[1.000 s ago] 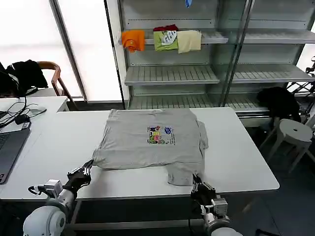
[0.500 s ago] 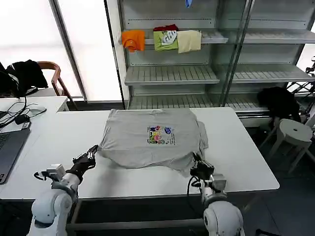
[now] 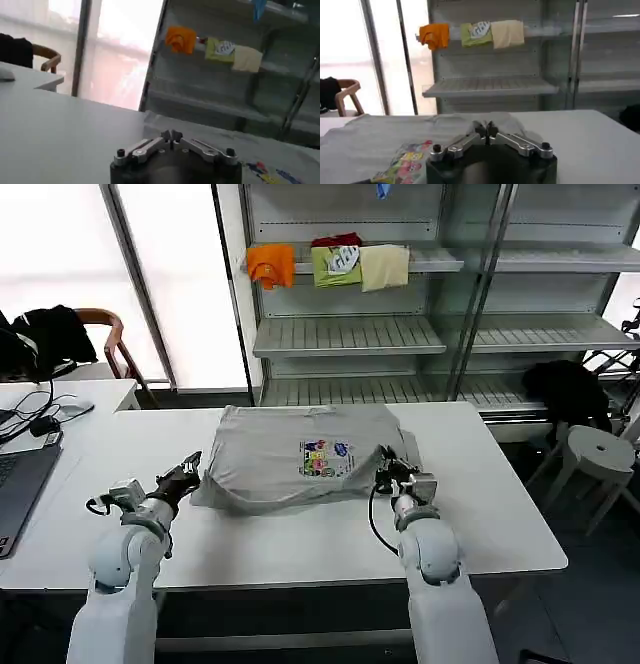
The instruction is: Fold and organize the clothes.
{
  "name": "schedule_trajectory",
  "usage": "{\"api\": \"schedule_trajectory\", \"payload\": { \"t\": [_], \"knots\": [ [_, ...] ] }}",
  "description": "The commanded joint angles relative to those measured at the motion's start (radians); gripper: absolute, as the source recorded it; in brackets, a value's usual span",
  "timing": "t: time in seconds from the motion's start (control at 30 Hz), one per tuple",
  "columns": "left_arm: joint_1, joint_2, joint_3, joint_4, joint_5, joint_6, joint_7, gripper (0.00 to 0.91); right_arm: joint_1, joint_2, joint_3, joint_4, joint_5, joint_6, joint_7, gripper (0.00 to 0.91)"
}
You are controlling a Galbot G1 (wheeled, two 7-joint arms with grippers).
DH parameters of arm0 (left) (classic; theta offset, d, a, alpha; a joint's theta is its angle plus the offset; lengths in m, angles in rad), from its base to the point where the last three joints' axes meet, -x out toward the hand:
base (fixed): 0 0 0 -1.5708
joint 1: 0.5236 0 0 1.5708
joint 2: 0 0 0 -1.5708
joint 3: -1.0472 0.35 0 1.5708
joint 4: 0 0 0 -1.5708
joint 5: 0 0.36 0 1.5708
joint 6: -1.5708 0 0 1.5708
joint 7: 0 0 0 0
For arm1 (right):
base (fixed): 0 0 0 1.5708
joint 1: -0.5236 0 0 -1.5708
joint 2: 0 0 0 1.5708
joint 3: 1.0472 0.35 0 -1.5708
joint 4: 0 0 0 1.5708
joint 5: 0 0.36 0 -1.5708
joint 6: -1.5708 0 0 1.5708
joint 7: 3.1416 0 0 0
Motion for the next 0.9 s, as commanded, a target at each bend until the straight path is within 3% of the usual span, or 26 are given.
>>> {"api": "schedule_trajectory", "payload": {
  "t": [0.03, 0.07, 0.1, 0.13, 0.17, 0.4, 0.57, 0.9],
  "knots": [
    [-0.122, 0.0, 0.015, 0.16, 0.038, -0.013, -0.007, 0.0, 0.108, 0.005, 0.003, -0.161, -0.001, 0.007, -0.003, 0.0],
    [-0.118, 0.003, 0.016, 0.162, 0.038, -0.014, -0.002, 0.02, 0.109, 0.004, 0.003, -0.165, -0.001, 0.008, -0.004, 0.0],
    [-0.113, 0.005, 0.017, 0.161, 0.04, -0.014, 0.005, 0.363, 0.109, 0.003, 0.003, -0.167, -0.001, 0.009, -0.005, 0.0],
    [-0.106, 0.008, 0.017, 0.156, 0.045, -0.014, 0.014, 0.786, 0.108, 0.003, 0.004, -0.169, -0.001, 0.009, -0.005, 0.0],
    [-0.098, 0.012, 0.018, 0.149, 0.053, -0.008, 0.02, 0.907, 0.107, 0.001, 0.004, -0.169, -0.001, 0.009, -0.006, 0.0],
    [0.02, 0.085, 0.071, 0.025, 0.224, 0.013, 0.107, 0.907, 0.1, 0.0, -0.002, -0.148, -0.004, 0.002, -0.009, 0.0],
    [0.119, 0.134, 0.094, -0.047, 0.24, 0.013, 0.122, 0.907, 0.095, -0.001, -0.007, -0.139, -0.009, -0.001, -0.011, 0.0],
    [0.167, 0.132, 0.122, -0.061, 0.236, 0.013, 0.135, 0.907, 0.083, -0.004, -0.005, -0.127, -0.015, -0.001, -0.014, 0.0]
  ]
}}
